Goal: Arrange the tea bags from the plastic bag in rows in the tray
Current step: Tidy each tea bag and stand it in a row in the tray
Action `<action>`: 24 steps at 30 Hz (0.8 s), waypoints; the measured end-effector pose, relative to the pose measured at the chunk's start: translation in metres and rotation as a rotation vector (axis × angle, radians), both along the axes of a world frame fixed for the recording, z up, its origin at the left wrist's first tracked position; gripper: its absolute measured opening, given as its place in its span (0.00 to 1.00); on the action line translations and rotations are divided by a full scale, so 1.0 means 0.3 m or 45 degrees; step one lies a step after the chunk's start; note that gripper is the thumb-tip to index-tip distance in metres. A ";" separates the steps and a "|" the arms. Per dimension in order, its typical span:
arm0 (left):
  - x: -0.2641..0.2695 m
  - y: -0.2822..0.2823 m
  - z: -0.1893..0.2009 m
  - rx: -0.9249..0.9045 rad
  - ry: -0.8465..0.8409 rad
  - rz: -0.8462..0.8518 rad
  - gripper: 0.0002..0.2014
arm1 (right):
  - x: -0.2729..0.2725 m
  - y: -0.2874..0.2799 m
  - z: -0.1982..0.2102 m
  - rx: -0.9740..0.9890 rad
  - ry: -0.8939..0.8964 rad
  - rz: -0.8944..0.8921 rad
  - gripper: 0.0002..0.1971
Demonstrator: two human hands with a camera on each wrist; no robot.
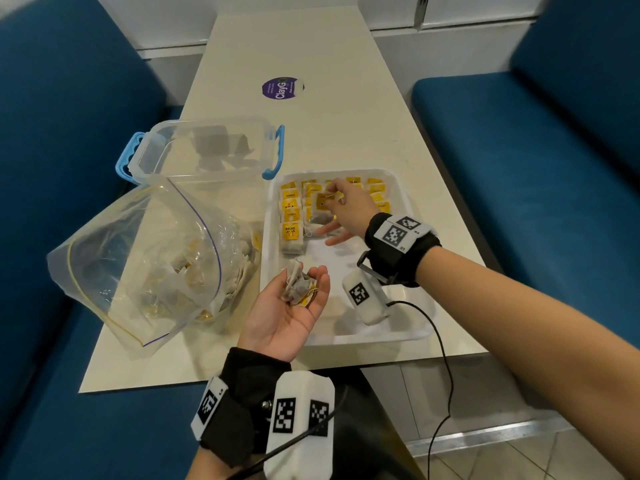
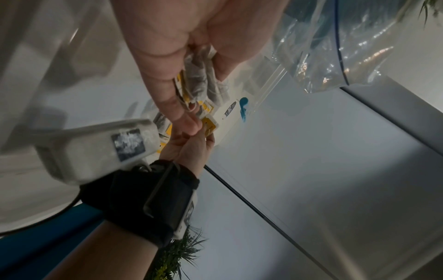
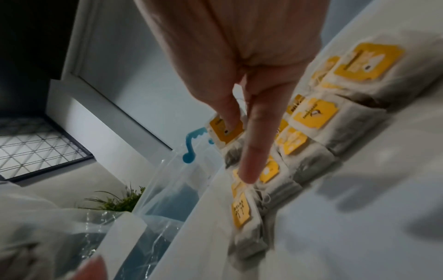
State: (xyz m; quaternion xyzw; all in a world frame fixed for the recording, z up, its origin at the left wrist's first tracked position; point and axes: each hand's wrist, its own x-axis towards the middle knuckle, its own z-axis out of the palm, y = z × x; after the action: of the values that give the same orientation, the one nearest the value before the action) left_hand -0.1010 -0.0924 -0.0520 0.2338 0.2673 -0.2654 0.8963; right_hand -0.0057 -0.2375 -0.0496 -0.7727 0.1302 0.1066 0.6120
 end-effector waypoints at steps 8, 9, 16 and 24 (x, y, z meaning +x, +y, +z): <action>0.001 0.002 -0.002 -0.011 0.008 0.008 0.12 | 0.014 0.027 -0.038 -0.019 0.162 -0.024 0.11; 0.001 0.003 -0.002 -0.009 0.011 0.006 0.12 | 0.014 0.030 -0.044 -0.050 0.176 -0.031 0.13; 0.002 0.002 0.001 -0.007 0.024 0.007 0.14 | 0.006 0.058 -0.074 -0.145 0.294 -0.057 0.16; 0.003 0.011 0.005 -0.034 0.015 0.021 0.13 | 0.023 0.053 -0.082 -0.220 0.364 -0.052 0.08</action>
State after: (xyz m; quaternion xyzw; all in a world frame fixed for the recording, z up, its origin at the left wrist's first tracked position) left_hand -0.1002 -0.0889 -0.0505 0.2181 0.2711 -0.2628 0.8999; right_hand 0.0013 -0.2217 -0.0741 -0.7966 0.2402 0.1916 0.5206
